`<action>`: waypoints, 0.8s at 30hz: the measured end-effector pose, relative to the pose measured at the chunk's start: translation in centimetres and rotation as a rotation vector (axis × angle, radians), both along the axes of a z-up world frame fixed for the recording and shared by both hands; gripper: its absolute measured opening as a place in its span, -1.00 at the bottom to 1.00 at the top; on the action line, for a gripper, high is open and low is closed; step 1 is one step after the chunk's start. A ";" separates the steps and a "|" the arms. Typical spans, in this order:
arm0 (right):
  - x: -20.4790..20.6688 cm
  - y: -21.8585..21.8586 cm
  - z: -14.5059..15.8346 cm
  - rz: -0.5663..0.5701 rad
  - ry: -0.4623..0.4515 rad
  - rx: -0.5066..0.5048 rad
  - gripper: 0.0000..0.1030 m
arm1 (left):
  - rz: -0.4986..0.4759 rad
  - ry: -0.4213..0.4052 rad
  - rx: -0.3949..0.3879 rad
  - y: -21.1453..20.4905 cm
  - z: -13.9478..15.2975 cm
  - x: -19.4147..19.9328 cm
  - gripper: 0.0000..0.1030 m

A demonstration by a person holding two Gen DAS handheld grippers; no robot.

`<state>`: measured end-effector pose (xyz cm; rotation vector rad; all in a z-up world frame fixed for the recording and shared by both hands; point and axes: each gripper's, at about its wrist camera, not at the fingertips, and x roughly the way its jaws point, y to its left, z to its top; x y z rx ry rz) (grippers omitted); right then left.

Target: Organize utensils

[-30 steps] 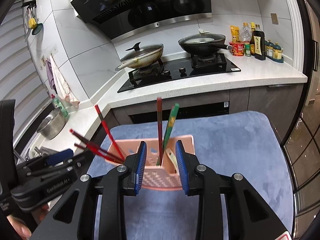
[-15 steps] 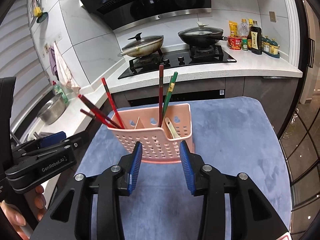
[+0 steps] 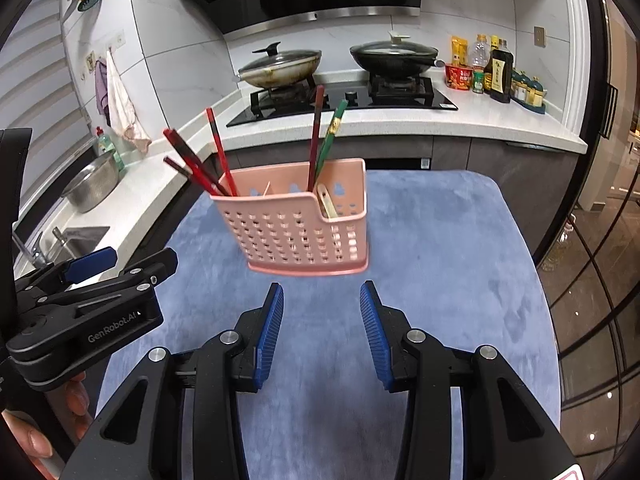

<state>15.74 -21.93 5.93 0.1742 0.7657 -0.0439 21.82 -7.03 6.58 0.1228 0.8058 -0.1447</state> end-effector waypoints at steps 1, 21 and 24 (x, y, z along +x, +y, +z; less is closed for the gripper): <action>-0.3 0.0 -0.1 0.000 0.004 -0.001 -0.24 | 0.001 0.003 -0.001 0.0 -0.1 -0.3 0.42; -3.5 1.3 -1.3 -0.011 0.034 -0.039 0.15 | 0.034 -0.006 0.017 1.2 -0.9 -3.6 0.65; -3.7 1.3 -1.2 -0.018 0.029 -0.047 0.21 | 0.028 -0.001 0.023 1.1 -1.1 -3.7 0.66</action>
